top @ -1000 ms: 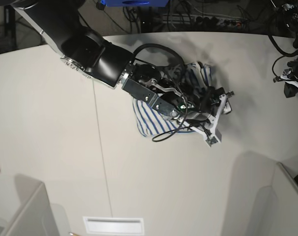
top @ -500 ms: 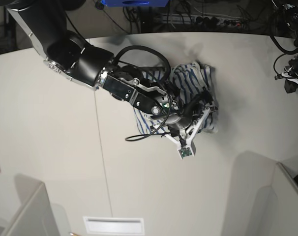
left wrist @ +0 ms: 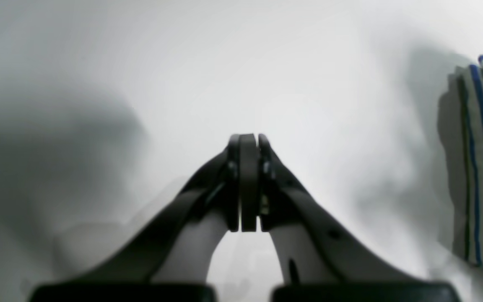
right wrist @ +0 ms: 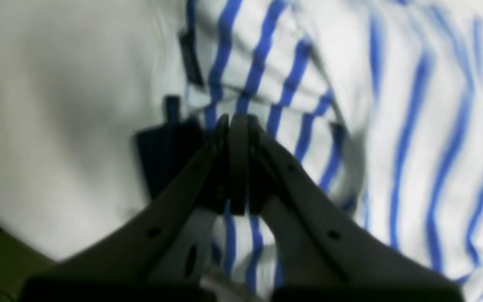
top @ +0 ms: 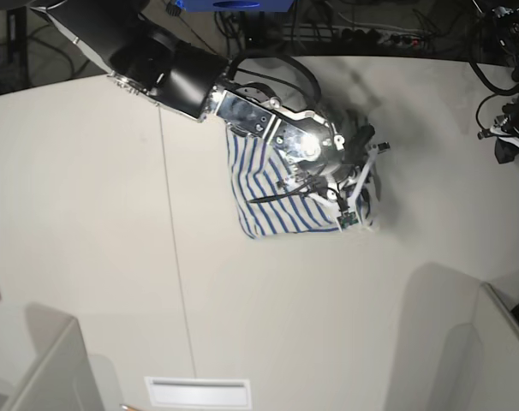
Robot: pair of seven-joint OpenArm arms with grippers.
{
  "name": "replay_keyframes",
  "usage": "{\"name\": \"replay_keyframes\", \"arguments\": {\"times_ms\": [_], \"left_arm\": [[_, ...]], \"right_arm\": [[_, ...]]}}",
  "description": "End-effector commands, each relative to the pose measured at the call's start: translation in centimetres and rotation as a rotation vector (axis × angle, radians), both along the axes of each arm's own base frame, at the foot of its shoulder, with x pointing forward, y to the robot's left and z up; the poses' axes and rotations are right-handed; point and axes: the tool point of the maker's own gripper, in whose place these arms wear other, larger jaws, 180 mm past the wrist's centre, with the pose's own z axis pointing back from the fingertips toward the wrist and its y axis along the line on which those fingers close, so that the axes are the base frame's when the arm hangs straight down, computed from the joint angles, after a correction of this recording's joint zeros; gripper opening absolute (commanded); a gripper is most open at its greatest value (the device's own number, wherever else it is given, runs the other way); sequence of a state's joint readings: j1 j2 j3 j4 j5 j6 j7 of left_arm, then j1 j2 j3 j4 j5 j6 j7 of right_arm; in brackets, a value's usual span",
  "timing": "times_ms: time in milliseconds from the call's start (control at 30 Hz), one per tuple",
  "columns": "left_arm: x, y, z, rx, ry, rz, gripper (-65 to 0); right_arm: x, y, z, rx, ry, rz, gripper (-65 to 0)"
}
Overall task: Fold the T-shirt properly
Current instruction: 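Fold the held end over onto the shirt toward the left gripper, then release the shirt with the right gripper and move it away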
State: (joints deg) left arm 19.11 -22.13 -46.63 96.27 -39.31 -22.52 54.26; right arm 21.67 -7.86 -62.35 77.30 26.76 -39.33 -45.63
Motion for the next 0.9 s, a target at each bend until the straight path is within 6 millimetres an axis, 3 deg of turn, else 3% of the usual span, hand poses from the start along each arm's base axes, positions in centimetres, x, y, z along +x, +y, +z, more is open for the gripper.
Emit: {"name": "replay_keyframes", "arguments": {"times_ms": [0, 100, 300, 433, 533, 667, 867], "left_arm": [[0.8, 0.4, 1.6, 0.028, -0.045, -0.012, -65.0], [0.7, 0.4, 1.5, 0.026, -0.041, -0.01, -65.0], [0.7, 0.2, 1.4, 0.022, -0.042, -0.013, -65.0], [1.4, -1.7, 0.4, 0.0, -0.017, -0.072, -65.0], [1.9, -3.2, -0.3, -0.017, -0.005, -0.111, -65.0], [2.3, -4.9, -1.2, -0.036, 0.012, -0.16, -65.0], [3.1, -5.5, -1.0, -0.056, -0.014, -0.155, -65.0]], "right_arm": [[2.1, 0.3, 1.1, 0.008, -0.088, -0.004, -65.0], [3.8, 0.8, 1.2, 0.005, -0.181, 0.059, -65.0], [5.1, 2.0, 2.4, 0.024, -0.252, 0.148, -65.0], [5.3, 3.3, 3.7, 0.08, -0.33, 0.198, -65.0], [4.5, 4.1, 3.5, 0.085, -0.331, 0.263, -65.0], [1.7, 5.7, 2.7, 0.07, -0.336, 0.398, -65.0], [-2.0, 7.5, 2.6, 0.073, -0.355, 0.524, -65.0]]}}
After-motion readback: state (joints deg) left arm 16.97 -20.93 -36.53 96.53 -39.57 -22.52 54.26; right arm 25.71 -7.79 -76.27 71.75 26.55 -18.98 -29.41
